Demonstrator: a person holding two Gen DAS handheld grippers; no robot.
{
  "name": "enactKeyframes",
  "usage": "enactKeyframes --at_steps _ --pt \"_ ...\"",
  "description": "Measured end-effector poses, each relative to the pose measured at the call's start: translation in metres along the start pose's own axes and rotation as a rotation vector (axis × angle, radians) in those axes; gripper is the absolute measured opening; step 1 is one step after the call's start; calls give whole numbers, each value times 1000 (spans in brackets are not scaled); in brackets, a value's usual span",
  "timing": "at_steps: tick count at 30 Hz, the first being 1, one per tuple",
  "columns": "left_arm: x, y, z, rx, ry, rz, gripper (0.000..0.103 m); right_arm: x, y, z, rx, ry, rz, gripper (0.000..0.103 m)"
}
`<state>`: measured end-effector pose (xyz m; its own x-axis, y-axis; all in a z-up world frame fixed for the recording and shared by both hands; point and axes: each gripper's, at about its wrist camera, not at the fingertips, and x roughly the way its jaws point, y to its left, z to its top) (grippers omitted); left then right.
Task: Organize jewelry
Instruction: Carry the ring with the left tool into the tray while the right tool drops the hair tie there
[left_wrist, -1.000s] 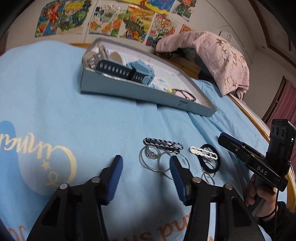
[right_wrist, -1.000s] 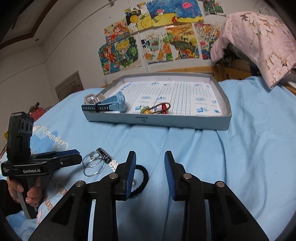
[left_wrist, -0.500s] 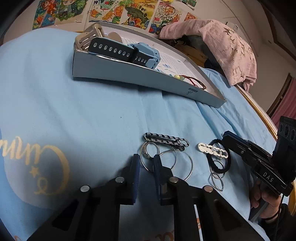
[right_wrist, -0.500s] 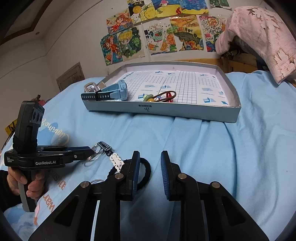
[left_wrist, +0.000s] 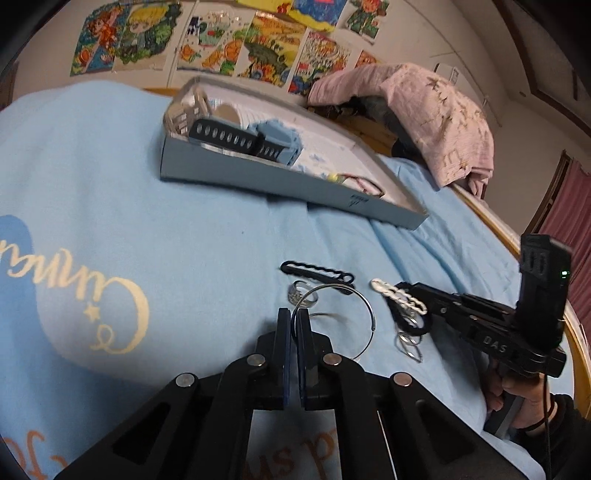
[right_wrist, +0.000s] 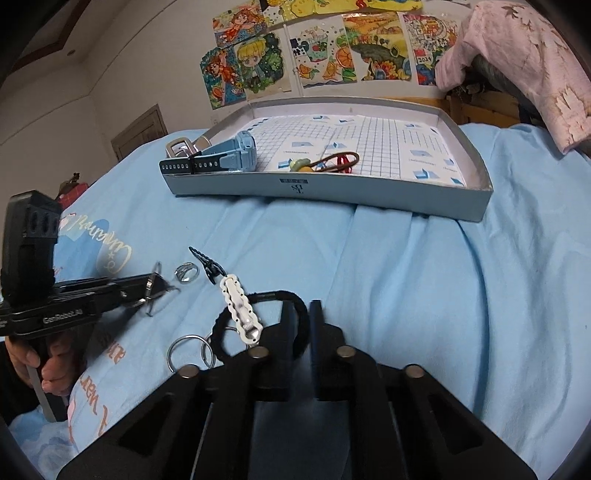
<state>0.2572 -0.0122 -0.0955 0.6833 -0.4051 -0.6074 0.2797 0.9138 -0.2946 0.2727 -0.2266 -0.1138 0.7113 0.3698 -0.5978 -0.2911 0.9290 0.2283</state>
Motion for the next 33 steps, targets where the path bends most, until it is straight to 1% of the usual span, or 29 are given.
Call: enactKeyframes --at_steps 3,7,13,17,21,27,33 --pt "-10 -5 -1 23 -34 -5 3 -5 -1 -2 5 -22 3 5" --pt "-19 -9 0 50 -75 -20 3 -14 -2 -3 10 -75 -5 5" --pt "-27 -8 2 47 -108 -36 3 -33 -10 -5 41 -170 -1 5" --pt "-28 -8 10 34 -107 -35 3 -43 -13 -3 56 -227 0 5" --pt "-29 -11 24 12 -102 -30 3 -53 -13 3 58 -288 1 5" --pt "-29 -18 49 -8 -112 -22 3 -61 -8 21 35 -332 -3 5" --pt "-17 -27 97 -9 -147 3 3 -64 -11 51 40 -387 -35 5"
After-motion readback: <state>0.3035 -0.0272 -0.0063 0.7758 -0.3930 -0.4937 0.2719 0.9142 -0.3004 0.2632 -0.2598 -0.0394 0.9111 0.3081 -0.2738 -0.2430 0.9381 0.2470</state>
